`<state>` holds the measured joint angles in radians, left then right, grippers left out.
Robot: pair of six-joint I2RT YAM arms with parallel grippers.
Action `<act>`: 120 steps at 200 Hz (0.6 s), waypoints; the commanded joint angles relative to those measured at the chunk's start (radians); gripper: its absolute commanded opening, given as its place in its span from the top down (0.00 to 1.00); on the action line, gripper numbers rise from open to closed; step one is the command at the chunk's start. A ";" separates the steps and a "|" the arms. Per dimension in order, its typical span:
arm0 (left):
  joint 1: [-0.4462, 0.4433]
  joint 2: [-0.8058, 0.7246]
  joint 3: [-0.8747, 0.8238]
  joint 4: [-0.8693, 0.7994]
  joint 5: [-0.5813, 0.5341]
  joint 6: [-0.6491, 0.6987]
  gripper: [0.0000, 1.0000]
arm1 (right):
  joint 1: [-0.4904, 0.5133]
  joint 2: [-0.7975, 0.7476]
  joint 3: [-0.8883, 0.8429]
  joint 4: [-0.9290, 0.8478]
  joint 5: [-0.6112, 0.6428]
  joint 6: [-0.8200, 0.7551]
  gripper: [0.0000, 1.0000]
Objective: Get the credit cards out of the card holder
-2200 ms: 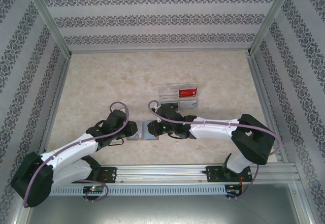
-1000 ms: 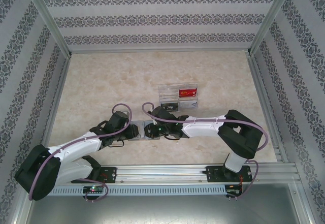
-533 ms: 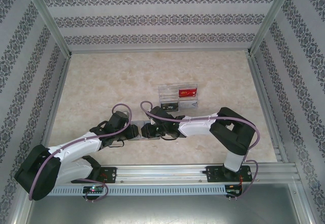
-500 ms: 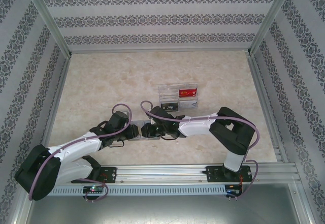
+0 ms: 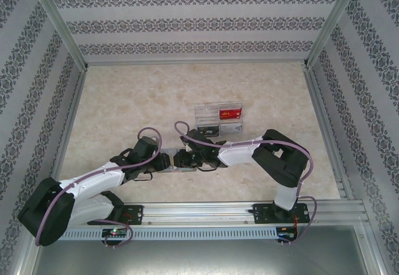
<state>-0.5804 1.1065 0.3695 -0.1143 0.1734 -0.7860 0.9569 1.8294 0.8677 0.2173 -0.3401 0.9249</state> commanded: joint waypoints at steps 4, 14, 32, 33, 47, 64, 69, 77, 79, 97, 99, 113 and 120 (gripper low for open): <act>0.007 0.012 -0.026 0.013 0.017 -0.009 0.65 | -0.013 0.025 0.019 0.029 -0.028 0.034 0.80; 0.007 0.012 -0.026 0.011 0.016 -0.009 0.65 | -0.016 0.025 0.016 0.034 -0.028 0.039 0.83; 0.006 0.011 -0.025 0.009 0.014 -0.010 0.65 | -0.017 0.019 0.007 0.041 -0.028 0.044 0.89; 0.007 0.011 -0.025 0.008 0.014 -0.010 0.65 | -0.017 0.019 0.007 0.041 -0.028 0.044 0.89; 0.006 0.012 -0.024 0.003 0.007 -0.013 0.67 | -0.018 0.014 0.002 0.041 -0.026 0.046 0.94; 0.007 0.019 -0.018 -0.018 -0.007 -0.015 0.71 | -0.021 0.013 -0.003 0.045 -0.026 0.049 0.98; 0.006 0.021 -0.014 -0.025 -0.014 -0.018 0.72 | -0.022 0.013 -0.006 0.047 -0.027 0.051 0.99; 0.006 0.027 -0.007 -0.042 -0.028 -0.019 0.74 | -0.024 0.012 -0.010 0.052 -0.027 0.053 1.00; 0.007 0.029 -0.005 -0.046 -0.031 -0.021 0.75 | -0.024 0.012 -0.010 0.052 -0.027 0.054 1.00; 0.007 0.051 0.003 -0.067 -0.046 -0.022 0.77 | -0.027 0.013 -0.019 0.060 -0.028 0.057 1.00; 0.006 0.052 0.003 -0.069 -0.046 -0.022 0.77 | -0.027 0.013 -0.019 0.060 -0.028 0.058 1.00; 0.007 0.067 0.006 -0.073 -0.055 -0.027 0.78 | -0.032 0.012 -0.030 0.067 -0.028 0.065 1.00; 0.007 0.075 0.008 -0.078 -0.059 -0.027 0.79 | -0.035 0.011 -0.038 0.074 -0.027 0.072 1.00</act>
<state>-0.5804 1.1404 0.3771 -0.1123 0.1448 -0.7940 0.9356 1.8385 0.8566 0.2470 -0.3614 0.9741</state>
